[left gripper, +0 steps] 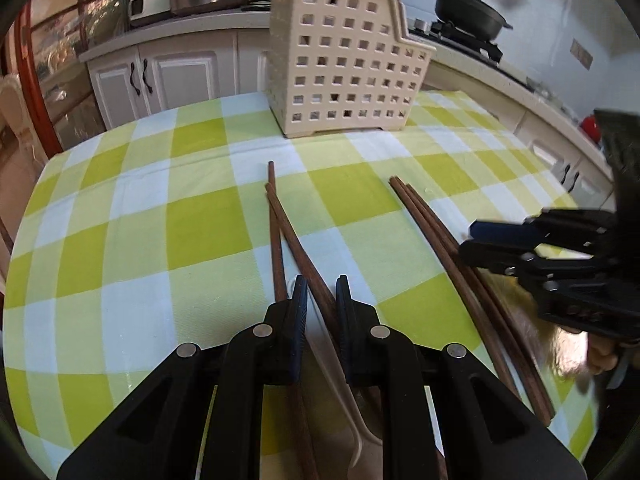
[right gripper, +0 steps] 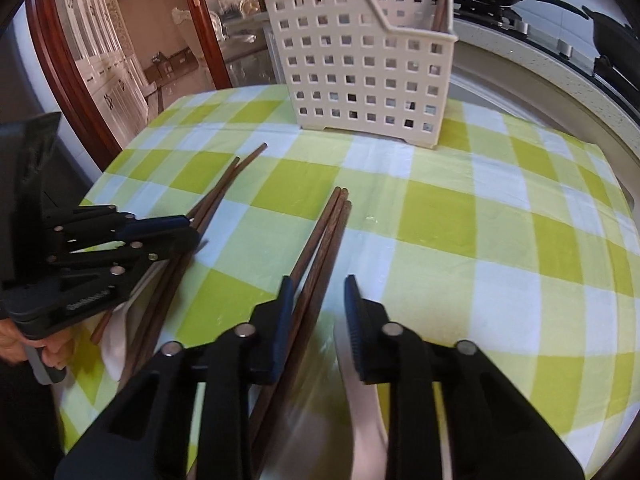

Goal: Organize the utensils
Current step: 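Close the left tool on a chopstick while the right tool grasps another chopstick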

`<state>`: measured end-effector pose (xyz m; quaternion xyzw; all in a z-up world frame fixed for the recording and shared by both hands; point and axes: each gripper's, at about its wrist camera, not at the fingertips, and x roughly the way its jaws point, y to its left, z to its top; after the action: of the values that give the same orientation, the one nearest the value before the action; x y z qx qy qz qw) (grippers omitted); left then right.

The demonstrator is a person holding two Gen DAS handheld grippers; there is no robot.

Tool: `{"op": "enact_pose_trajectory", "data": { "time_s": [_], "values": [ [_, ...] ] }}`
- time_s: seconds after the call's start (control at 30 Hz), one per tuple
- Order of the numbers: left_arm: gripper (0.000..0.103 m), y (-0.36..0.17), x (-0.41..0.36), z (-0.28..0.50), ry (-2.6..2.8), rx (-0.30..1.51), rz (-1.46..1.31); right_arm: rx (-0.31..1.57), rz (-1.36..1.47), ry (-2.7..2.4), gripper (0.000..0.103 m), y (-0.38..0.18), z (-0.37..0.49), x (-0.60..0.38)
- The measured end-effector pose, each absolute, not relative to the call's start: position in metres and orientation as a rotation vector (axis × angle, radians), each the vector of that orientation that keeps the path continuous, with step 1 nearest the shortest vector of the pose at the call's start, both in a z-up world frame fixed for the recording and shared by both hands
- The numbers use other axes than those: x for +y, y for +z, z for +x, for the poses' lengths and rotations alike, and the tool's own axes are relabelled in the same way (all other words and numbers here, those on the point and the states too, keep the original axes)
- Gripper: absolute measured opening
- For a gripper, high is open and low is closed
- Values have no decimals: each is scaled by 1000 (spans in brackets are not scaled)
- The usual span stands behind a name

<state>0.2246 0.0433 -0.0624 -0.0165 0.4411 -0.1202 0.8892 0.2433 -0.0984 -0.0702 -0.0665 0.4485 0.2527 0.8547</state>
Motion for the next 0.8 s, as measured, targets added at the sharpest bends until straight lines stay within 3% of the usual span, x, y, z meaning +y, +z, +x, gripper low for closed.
{"op": "enact_pose_trajectory", "data": {
  "time_s": [0.33, 0.4, 0.43, 0.6, 0.73, 0.8],
  "values": [
    [14, -62, 51, 250, -213, 964, -140, 954, -134, 570, 9, -72, 253, -107],
    [14, -66, 50, 256, -210, 978, -155, 959, -123, 534, 12, -72, 257, -113],
    [14, -66, 51, 257, -208, 980, -163, 961, -123, 526, 18, -72, 258, -114],
    [9, -67, 55, 259, -198, 978, -197, 972, -118, 532, 19, -74, 262, -117],
    [7, -61, 58, 252, -213, 946, -230, 977, -122, 528, 9, -74, 267, -117],
    [7, -56, 58, 248, -215, 929, -234, 977, -122, 525, 9, -75, 268, -118]
  ]
}}
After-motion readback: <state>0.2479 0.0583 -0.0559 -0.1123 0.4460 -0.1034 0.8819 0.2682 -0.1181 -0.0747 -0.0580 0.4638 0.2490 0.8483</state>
